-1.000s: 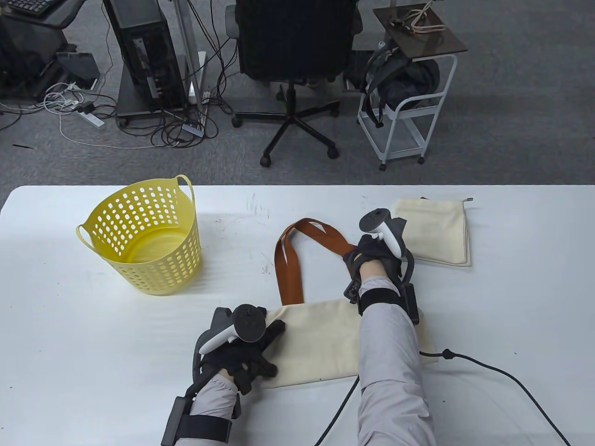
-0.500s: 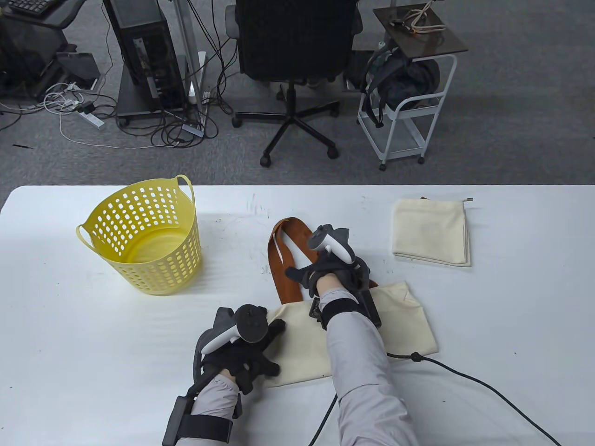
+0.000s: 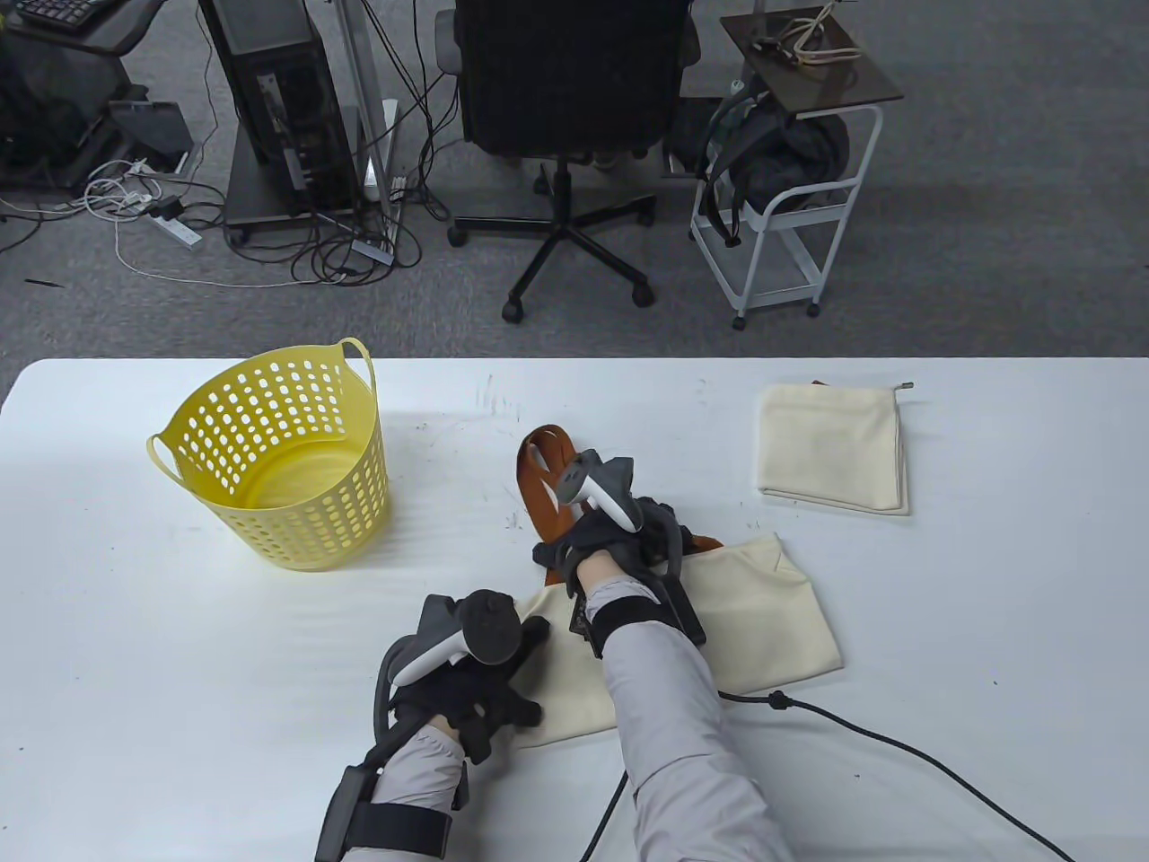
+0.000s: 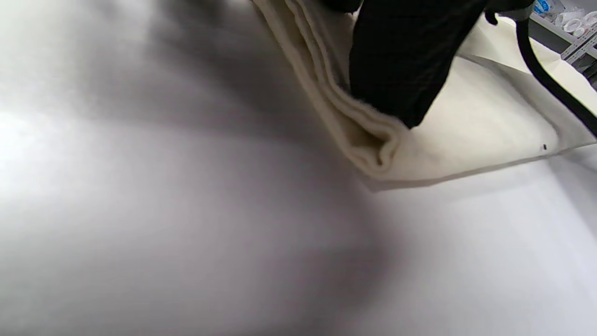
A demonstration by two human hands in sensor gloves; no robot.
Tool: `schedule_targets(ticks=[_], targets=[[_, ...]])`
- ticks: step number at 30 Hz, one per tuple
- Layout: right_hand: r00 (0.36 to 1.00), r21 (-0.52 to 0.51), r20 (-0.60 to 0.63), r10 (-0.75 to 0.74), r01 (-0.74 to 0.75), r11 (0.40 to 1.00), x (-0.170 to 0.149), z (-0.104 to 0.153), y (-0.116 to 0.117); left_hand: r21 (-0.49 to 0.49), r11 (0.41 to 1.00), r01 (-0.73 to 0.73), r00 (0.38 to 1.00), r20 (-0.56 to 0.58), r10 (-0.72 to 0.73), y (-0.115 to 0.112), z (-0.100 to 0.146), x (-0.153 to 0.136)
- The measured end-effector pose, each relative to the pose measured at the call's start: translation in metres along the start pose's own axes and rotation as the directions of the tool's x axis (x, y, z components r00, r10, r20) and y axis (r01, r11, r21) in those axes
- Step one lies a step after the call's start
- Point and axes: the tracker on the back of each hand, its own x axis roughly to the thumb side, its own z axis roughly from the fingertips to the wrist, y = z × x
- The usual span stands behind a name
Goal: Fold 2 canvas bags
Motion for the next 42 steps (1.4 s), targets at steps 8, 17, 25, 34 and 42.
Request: schedule_targets(ticks=[8,17,25,34,42], targets=[[0.991,-0.135,-0.109,-0.072,0.057,0.989,-0.032,-0.008,-0.015,0.000,1.000,-0.009,1.000,-0.003,0.009,0.000,0.000,0.000],[0.985,-0.272,-0.163,-0.054,0.007,0.962,-0.057,-0.010,-0.027,-0.003,1.000,-0.021,1.000,0.000,0.021,0.000,0.000,0.000],[0.895,-0.200,0.088,-0.438,0.447,0.872,-0.089,-0.005,-0.057,-0.008,0.999,-0.045,0.999,0.001,0.045,-0.001,0.000,-0.002],[0.934,-0.235,0.244,-0.262,0.319,0.918,-0.107,0.066,-0.102,-0.017,0.999,-0.038,0.999,-0.009,0.037,0.000,0.000,-0.002],[0.956,-0.187,0.223,-0.190,0.233,0.954,-0.154,0.091,-0.057,-0.028,0.999,-0.046,0.999,-0.009,0.046,-0.003,-0.002,-0.002]])
